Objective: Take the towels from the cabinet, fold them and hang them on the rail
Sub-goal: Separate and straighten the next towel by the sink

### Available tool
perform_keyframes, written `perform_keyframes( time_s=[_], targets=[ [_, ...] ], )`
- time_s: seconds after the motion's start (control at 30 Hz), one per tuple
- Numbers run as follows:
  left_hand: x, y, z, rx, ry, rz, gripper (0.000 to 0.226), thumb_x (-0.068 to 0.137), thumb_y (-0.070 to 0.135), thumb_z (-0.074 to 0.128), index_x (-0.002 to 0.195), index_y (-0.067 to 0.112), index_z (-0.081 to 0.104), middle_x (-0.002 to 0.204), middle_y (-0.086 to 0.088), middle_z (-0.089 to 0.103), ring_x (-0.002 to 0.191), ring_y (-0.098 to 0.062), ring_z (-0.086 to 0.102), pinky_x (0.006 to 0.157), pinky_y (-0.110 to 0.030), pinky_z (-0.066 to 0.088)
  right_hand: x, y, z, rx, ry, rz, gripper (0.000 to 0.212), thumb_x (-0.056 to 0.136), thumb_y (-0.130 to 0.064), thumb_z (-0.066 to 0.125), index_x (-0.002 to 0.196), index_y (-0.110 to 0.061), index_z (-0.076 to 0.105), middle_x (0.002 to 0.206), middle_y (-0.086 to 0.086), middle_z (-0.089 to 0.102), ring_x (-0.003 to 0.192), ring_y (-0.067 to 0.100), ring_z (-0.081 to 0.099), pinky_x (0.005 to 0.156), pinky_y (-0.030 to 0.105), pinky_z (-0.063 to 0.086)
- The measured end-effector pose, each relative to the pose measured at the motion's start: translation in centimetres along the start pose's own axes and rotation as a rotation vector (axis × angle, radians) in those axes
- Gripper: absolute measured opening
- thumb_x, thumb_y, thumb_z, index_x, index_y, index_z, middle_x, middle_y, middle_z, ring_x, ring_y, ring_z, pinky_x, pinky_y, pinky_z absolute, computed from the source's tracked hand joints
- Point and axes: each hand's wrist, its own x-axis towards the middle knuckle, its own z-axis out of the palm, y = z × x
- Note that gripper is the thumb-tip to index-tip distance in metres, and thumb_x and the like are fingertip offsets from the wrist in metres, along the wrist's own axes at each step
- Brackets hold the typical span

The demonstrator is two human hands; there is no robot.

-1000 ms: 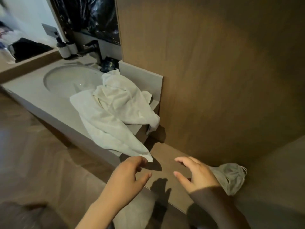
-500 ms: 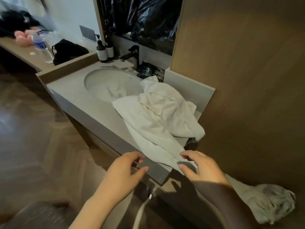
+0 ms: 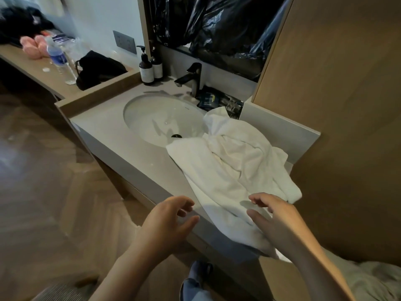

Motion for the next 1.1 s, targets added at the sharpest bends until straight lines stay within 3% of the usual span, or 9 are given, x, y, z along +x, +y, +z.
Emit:
perform_keyframes(
  time_s=[0.1, 0.2, 0.3, 0.4, 0.5, 0.7, 0.97, 1.1],
  targets=[
    [2.5, -0.1, -0.7, 0.027, 0.007, 0.014, 0.032, 0.088, 0.037, 0.063, 0.119, 0.030, 0.058, 0.108, 0.020, 0.058, 0.095, 0.002, 0.058, 0.088, -0.017, 0.052, 2.6, -0.3, -0.1, 0.036, 0.031, 0.006, 0.022, 0.091, -0.033, 0.065, 0.111, -0.038, 0.058, 0.111, -0.016, 0.059, 0.090, -0.003, 0.054, 0.079, 0.016, 0.044],
    [5.5, 0.3, -1.3, 0.050, 0.021, 0.034, 0.033, 0.088, 0.038, 0.063, 0.120, 0.031, 0.057, 0.109, 0.019, 0.059, 0.096, 0.002, 0.058, 0.088, -0.017, 0.052, 5.5, -0.2, -0.8, 0.002, -0.004, -0.041, 0.027, 0.091, -0.033, 0.065, 0.117, -0.030, 0.061, 0.107, -0.022, 0.057, 0.091, -0.007, 0.053, 0.073, 0.002, 0.037],
    [8.7, 0.9, -1.6, 0.060, 0.035, 0.054, 0.033, 0.088, 0.039, 0.064, 0.120, 0.031, 0.059, 0.107, 0.020, 0.059, 0.095, 0.004, 0.058, 0.089, -0.019, 0.052, 8.6, 0.2, -1.8, 0.004, 0.027, -0.033, 0.025, 0.090, -0.031, 0.066, 0.115, -0.026, 0.064, 0.100, -0.022, 0.058, 0.087, -0.011, 0.052, 0.068, -0.002, 0.036],
    [11.5, 1.5, -1.5, 0.061, 0.043, 0.067, 0.033, 0.088, 0.041, 0.065, 0.119, 0.032, 0.060, 0.106, 0.022, 0.060, 0.094, 0.005, 0.058, 0.087, -0.017, 0.051, 11.2, 0.8, -2.5, 0.000, 0.046, -0.023, 0.027, 0.088, -0.028, 0.068, 0.115, -0.026, 0.065, 0.109, -0.015, 0.065, 0.099, 0.002, 0.058, 0.074, 0.005, 0.038],
    [13.9, 2.2, -0.9, 0.062, 0.036, 0.092, 0.031, 0.087, 0.042, 0.065, 0.116, 0.033, 0.061, 0.104, 0.023, 0.061, 0.093, 0.007, 0.058, 0.085, -0.015, 0.050, 13.1, 1.7, -3.1, 0.004, 0.060, 0.002, 0.027, 0.089, -0.031, 0.067, 0.115, -0.029, 0.064, 0.114, -0.012, 0.065, 0.105, 0.007, 0.059, 0.084, 0.024, 0.046],
    [17.9, 3.1, 0.1, 0.055, -0.027, 0.123, 0.026, 0.087, 0.040, 0.065, 0.112, 0.032, 0.063, 0.102, 0.021, 0.062, 0.092, 0.007, 0.058, 0.082, -0.016, 0.050, 14.3, 3.7, -3.4, 0.058, 0.084, 0.065, 0.029, 0.091, -0.039, 0.062, 0.119, -0.032, 0.061, 0.108, -0.020, 0.056, 0.097, -0.001, 0.052, 0.074, 0.011, 0.041],
    [24.4, 3.7, 0.3, 0.080, -0.122, 0.231, 0.028, 0.086, 0.036, 0.067, 0.112, 0.027, 0.063, 0.105, 0.016, 0.063, 0.091, 0.004, 0.059, 0.084, -0.022, 0.051, 16.7, 4.4, -2.5, 0.125, 0.235, 0.216, 0.024, 0.090, -0.030, 0.067, 0.111, -0.019, 0.066, 0.110, -0.005, 0.068, 0.104, 0.012, 0.061, 0.084, 0.031, 0.050],
    [27.8, 3.8, 0.5, 0.126, -0.189, 0.324, 0.031, 0.087, 0.034, 0.068, 0.116, 0.025, 0.063, 0.110, 0.011, 0.062, 0.093, -0.003, 0.060, 0.086, -0.025, 0.050, 18.1, 4.1, -2.1, 0.123, 0.249, 0.332, 0.028, 0.091, -0.025, 0.065, 0.117, -0.014, 0.065, 0.117, 0.005, 0.065, 0.110, 0.020, 0.061, 0.089, 0.030, 0.047]
  ],
)
